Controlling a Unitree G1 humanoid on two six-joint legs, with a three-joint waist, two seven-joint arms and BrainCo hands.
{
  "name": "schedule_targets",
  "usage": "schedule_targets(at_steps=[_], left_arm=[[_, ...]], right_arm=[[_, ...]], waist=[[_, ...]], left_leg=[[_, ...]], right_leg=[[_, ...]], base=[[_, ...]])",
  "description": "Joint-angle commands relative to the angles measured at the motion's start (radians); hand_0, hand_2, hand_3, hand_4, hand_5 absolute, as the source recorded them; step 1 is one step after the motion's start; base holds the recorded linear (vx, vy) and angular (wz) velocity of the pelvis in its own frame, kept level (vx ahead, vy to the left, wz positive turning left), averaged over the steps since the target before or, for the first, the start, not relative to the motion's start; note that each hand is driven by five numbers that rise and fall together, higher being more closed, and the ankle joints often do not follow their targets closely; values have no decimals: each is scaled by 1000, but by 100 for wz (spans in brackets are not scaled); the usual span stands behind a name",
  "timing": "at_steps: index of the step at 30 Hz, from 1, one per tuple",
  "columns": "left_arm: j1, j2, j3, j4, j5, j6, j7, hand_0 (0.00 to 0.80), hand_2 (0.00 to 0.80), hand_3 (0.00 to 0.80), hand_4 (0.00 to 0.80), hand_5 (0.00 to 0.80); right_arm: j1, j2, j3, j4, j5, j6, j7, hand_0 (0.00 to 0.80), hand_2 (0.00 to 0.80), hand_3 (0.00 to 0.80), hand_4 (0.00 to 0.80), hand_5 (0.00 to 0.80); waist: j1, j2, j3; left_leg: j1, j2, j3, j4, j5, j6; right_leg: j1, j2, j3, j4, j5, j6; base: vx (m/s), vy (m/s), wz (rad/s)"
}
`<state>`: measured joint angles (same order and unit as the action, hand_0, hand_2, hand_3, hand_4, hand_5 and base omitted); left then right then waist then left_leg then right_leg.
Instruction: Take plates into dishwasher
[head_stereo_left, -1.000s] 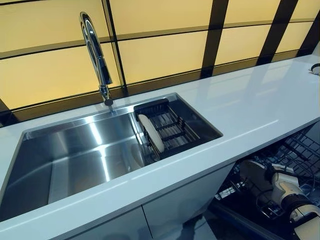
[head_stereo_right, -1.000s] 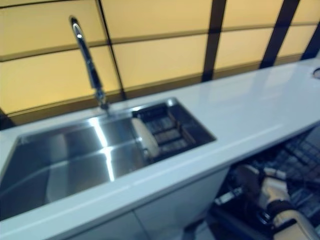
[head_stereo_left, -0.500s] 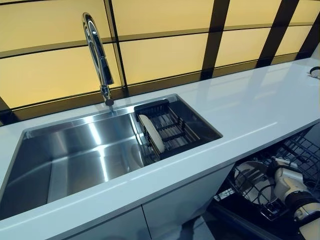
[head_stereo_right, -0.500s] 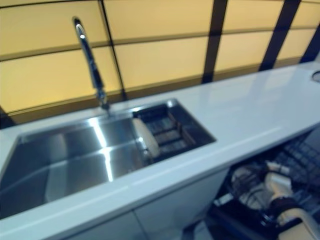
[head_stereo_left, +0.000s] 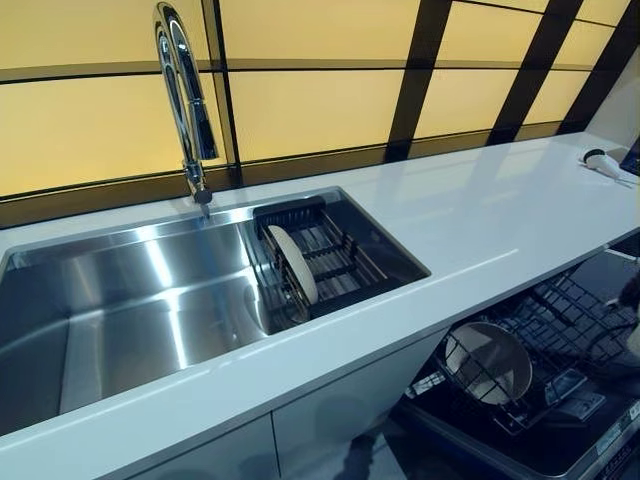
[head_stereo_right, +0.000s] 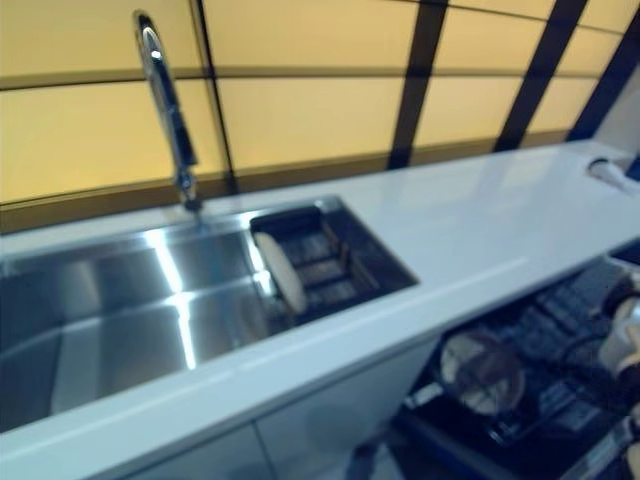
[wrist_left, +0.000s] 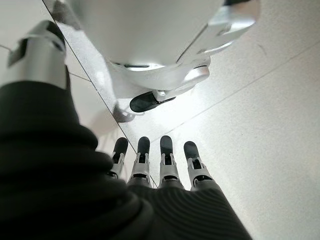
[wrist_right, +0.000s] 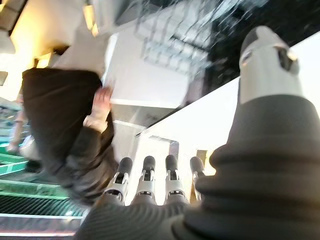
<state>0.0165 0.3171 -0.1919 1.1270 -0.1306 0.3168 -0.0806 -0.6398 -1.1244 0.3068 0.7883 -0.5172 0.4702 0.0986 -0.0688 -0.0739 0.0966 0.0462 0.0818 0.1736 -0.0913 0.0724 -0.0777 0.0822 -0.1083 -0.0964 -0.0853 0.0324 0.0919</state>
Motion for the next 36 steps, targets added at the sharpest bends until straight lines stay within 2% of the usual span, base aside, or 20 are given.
schedule_targets(at_steps=[1,9,14,20,23,32,33,35,36], left_arm=[[-51,25,-45,72,16,2,1,0,0,0,0,0],[-54,27,-48,87,1,-2,9,0,0,0,0,0],[-49,30,-53,93,-6,-7,12,0,0,0,0,0],[-50,23,-50,96,-9,0,12,0,0,0,0,0],[-51,18,-49,98,-15,2,14,0,0,0,0,0],[-30,6,-37,82,-14,4,27,0,0,0,0,0],[-27,4,-32,80,-17,3,29,0,0,0,0,0],[-23,2,-30,78,-19,1,34,0,0,0,0,0],[-21,1,-31,73,-21,2,37,0,0,0,0,0]], right_arm=[[-174,-100,43,58,49,20,-33,0,0,0,0,0],[-306,-161,92,49,136,56,-78,0,0,0,0,0],[-450,-174,176,-27,173,61,-144,0,0,0,0,0],[-548,-150,233,-128,193,41,-179,0,0,0,0,0],[-571,-133,244,-170,189,7,-200,0,0,0,0,0],[-565,-116,282,-390,-1,-238,-203,0,0,0,0,0],[-555,-119,288,-426,-38,-301,-207,0,0,0,0,0],[-546,-123,295,-449,-67,-359,-217,0,0,0,0,0],[-537,-125,304,-464,-110,-423,-236,0,0,0,0,0]], waist=[[20,-23,-27],[20,-33,-37],[32,-35,-44],[44,-34,-52],[51,-36,-55],[78,-45,-57],[80,-46,-57],[83,-49,-57],[88,-51,-57]], left_leg=[[83,10,12,4,-87,15],[87,8,11,4,-87,13],[86,4,-1,4,-87,9],[82,-2,-15,4,-87,9],[83,-4,-22,4,-88,10],[80,-9,-40,4,-90,17],[79,-10,-43,4,-90,18],[78,-11,-46,4,-91,20],[77,-11,-50,4,-92,21]], right_leg=[[-41,-7,43,5,54,53],[-34,-4,43,2,52,49],[-24,-7,26,-2,47,46],[-18,-11,7,-2,40,44],[-14,-12,-2,-2,38,44],[0,-15,-32,-2,28,45],[1,-14,-35,-2,27,46],[2,-13,-39,-2,25,46],[4,-13,-44,-2,24,46]], base=[[5,9,-9],[6,4,-5],[0,0,0],[3,3,4],[11,2,5],[8,-7,6],[0,0,0],[6,-9,2],[11,-17,4]])
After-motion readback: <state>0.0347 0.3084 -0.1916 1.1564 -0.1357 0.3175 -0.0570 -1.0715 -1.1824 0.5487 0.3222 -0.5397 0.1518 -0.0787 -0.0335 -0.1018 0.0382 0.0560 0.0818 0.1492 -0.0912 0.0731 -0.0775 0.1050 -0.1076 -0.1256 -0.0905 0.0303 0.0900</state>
